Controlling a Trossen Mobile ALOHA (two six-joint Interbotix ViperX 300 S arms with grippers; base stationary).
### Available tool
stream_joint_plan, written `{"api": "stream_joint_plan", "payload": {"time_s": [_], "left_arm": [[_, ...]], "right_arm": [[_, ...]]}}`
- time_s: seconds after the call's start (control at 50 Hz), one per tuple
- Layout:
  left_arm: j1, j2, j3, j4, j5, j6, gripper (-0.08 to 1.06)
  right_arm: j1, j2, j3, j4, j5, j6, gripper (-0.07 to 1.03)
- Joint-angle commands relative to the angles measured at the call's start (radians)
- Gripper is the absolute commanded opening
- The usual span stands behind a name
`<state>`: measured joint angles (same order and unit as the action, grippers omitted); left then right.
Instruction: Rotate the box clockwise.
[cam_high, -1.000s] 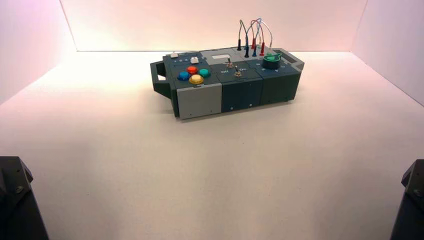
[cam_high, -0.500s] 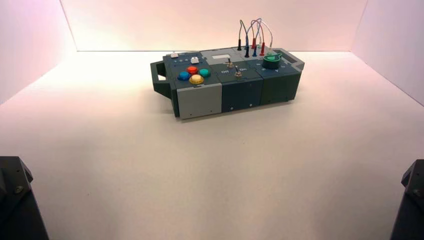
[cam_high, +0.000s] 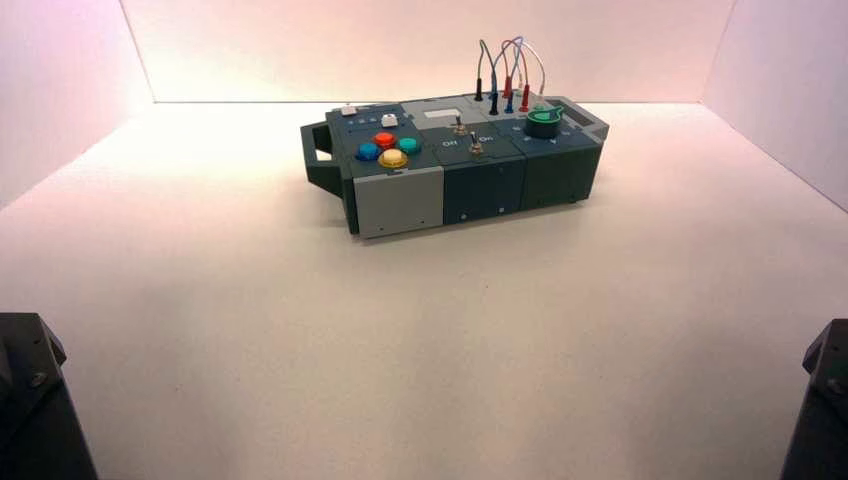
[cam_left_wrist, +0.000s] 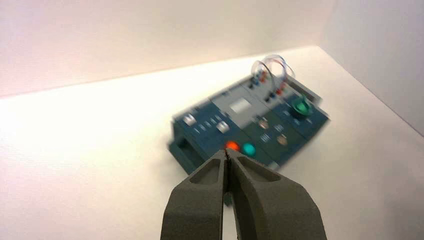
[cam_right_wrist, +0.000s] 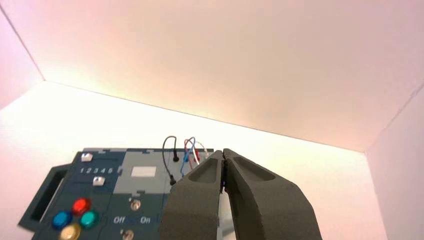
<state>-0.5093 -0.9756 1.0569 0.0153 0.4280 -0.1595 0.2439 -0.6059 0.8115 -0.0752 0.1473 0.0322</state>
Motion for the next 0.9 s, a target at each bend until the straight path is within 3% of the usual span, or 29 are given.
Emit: {"api": "stream_joint_plan", "payload": {"time_s": [0.02, 0.18, 0.36, 0.52, 0.68, 0.9], "left_arm": [[-0.063, 0.031, -0.005, -0.037, 0.012, 0.002, -0.03], [-0.132, 0.13, -0.012, -0.049, 0.018, 0.005, -0.03], [-0.219, 0.399, -0.097, -0.049, 0.052, 0.077, -0.03], [-0.299, 0.591, -0.183, -0.049, 0.06, 0.115, -0.03], [-0.325, 0.709, -0.242, -0.049, 0.066, 0.13, -0.03], [-0.337, 0.796, -0.268, -0.049, 0.095, 0.156, -0.03]], "right_arm": [[-0.002, 0.092, -0.106, 0.005, -0.014, 0.002, -0.02], [0.0, 0.218, -0.206, 0.003, -0.014, 0.002, -0.02], [0.002, 0.385, -0.337, 0.003, 0.002, 0.002, -0.02], [0.009, 0.508, -0.449, 0.003, 0.04, -0.002, -0.02], [0.017, 0.644, -0.578, 0.003, 0.094, -0.009, -0.02], [0.025, 0.813, -0.741, 0.002, 0.183, -0.014, -0.02]]}}
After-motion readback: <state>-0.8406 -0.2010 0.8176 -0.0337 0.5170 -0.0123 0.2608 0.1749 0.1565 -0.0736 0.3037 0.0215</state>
